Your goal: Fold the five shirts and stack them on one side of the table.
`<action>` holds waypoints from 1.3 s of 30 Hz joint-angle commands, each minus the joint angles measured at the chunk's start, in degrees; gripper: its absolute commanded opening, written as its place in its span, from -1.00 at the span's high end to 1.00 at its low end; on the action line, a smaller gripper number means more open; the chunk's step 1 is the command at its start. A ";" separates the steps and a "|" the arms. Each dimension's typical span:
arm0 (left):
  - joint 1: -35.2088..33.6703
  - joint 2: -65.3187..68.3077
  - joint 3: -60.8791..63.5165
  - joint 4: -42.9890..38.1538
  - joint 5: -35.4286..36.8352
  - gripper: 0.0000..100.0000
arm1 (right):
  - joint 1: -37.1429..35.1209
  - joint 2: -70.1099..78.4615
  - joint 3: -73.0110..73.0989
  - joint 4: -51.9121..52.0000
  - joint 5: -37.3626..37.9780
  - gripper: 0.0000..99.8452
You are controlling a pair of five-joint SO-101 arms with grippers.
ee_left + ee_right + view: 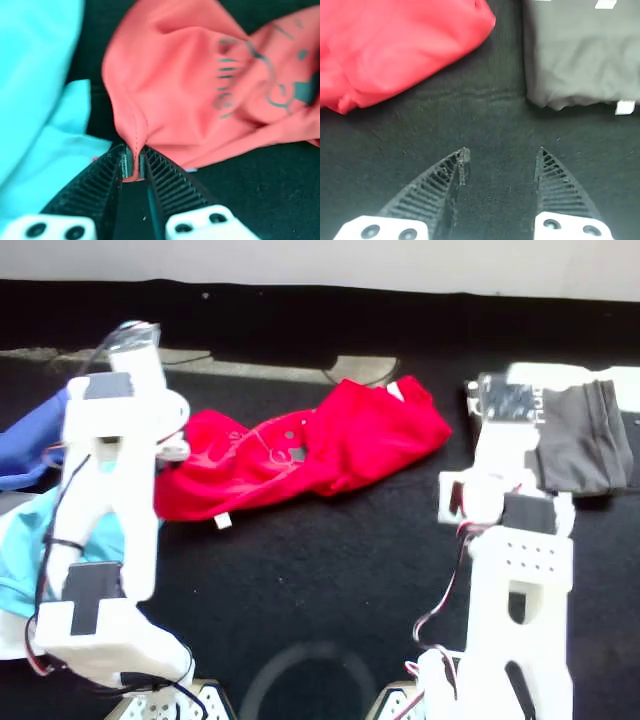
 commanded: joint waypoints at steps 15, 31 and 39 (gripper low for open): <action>-3.03 -1.01 -2.15 0.26 -0.44 0.68 | -2.86 27.03 -30.20 0.92 0.18 0.57; 3.47 -1.01 -1.19 17.93 -17.93 0.68 | -10.51 63.87 -66.68 8.22 0.18 0.57; 0.75 -0.75 17.27 -1.85 -29.98 0.68 | -10.33 63.87 -67.03 10.15 0.26 0.57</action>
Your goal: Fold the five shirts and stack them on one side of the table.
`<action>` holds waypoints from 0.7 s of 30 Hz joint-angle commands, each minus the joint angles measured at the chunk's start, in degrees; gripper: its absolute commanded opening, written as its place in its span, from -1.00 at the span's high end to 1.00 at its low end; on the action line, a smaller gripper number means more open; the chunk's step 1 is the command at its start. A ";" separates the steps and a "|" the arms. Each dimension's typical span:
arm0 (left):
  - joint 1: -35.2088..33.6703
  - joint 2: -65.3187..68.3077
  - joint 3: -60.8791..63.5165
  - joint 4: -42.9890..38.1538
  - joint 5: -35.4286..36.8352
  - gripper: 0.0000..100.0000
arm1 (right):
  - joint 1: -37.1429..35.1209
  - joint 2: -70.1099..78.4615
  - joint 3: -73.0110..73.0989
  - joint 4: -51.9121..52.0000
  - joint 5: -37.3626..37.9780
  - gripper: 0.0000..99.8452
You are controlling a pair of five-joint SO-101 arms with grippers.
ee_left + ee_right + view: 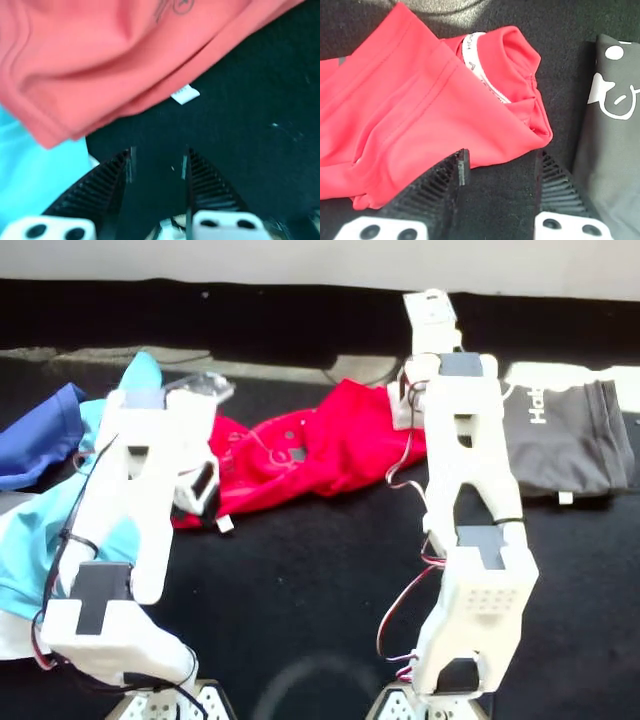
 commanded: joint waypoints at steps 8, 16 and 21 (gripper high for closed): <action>-8.31 -0.40 9.36 -22.51 -5.36 0.67 | -0.22 -0.57 -2.95 3.21 0.44 0.57; -11.21 -0.40 16.92 -29.63 -12.22 0.67 | 0.75 -0.57 -2.95 3.38 0.44 0.57; -11.38 -0.40 16.92 -29.45 -12.31 0.67 | 0.92 -0.57 -2.95 3.47 0.44 0.57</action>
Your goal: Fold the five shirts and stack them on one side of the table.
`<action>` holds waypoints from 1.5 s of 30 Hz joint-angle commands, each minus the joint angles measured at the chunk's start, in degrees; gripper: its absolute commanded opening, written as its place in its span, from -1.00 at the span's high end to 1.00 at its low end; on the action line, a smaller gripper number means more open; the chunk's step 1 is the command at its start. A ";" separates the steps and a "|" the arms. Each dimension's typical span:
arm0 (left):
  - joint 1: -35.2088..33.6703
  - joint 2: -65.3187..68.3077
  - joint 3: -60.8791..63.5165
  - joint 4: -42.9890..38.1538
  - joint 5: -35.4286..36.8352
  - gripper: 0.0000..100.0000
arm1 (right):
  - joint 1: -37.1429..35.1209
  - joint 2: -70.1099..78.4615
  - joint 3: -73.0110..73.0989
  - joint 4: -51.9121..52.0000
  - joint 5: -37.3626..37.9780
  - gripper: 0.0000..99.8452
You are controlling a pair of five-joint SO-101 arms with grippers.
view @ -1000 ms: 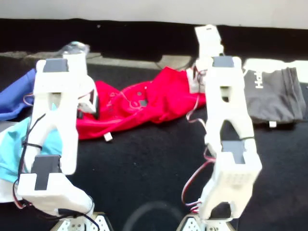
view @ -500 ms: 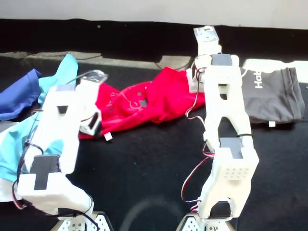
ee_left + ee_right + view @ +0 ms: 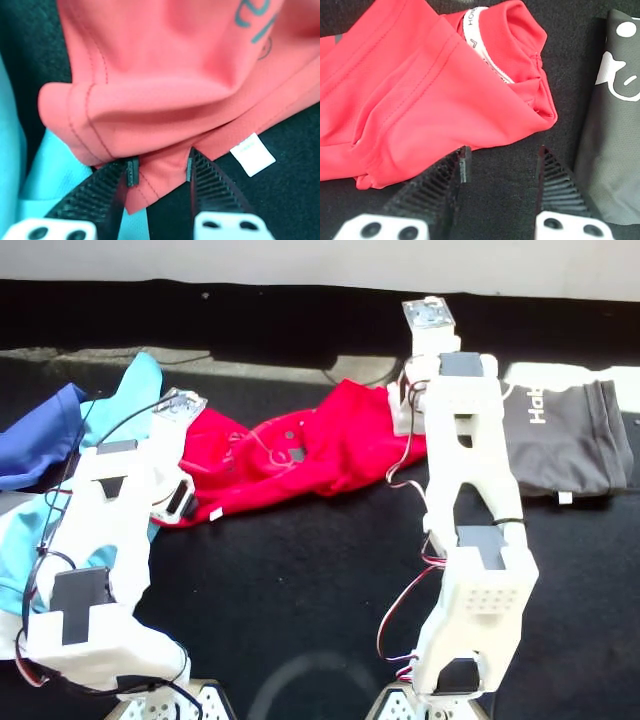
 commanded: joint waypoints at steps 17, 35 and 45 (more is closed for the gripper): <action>-2.86 -0.04 -11.21 18.02 4.04 0.67 | 0.84 -0.40 -2.59 0.13 0.53 0.57; 2.51 -0.57 -3.47 6.59 8.26 0.91 | 0.48 -0.31 -2.59 -0.75 0.35 0.57; 17.98 -0.66 -18.59 18.64 18.81 0.98 | 3.56 -0.66 -2.42 3.38 0.35 0.57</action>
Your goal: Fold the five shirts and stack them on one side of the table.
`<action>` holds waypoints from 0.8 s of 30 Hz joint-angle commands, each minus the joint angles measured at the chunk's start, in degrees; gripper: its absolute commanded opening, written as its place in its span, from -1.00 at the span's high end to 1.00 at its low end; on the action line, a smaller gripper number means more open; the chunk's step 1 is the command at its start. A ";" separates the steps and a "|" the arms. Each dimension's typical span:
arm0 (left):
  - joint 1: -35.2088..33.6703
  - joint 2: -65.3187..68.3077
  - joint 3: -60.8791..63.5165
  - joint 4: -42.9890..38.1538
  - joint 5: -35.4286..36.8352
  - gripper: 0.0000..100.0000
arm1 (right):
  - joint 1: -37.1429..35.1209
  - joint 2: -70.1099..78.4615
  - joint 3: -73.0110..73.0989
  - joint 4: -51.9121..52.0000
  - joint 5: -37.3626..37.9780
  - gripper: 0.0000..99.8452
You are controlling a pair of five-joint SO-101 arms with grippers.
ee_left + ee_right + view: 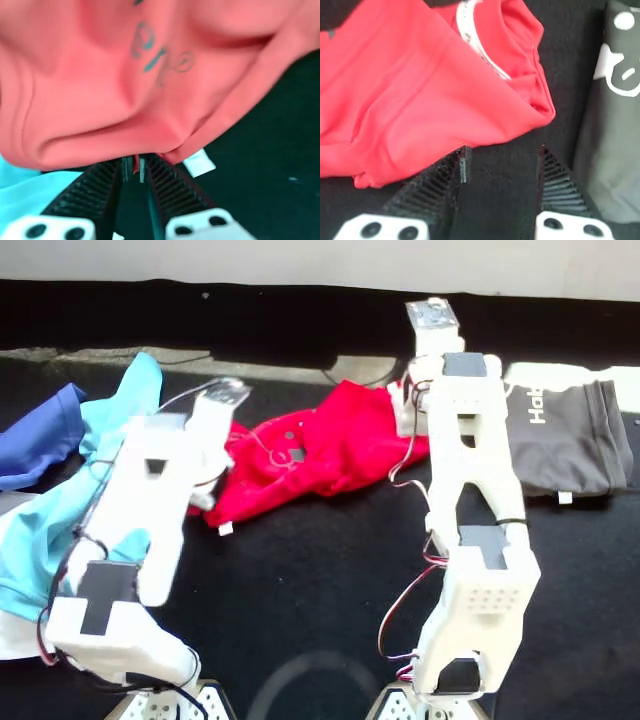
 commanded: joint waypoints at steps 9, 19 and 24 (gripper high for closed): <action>3.56 -1.01 -12.26 13.45 6.68 0.98 | 5.05 -0.84 -3.03 -0.92 0.44 0.57; -2.15 -1.01 -12.62 13.45 6.59 0.98 | -6.29 5.93 -2.07 -12.26 0.53 0.57; -4.79 -1.01 -15.96 13.71 6.51 0.98 | -9.01 11.12 -2.07 -12.35 0.53 0.57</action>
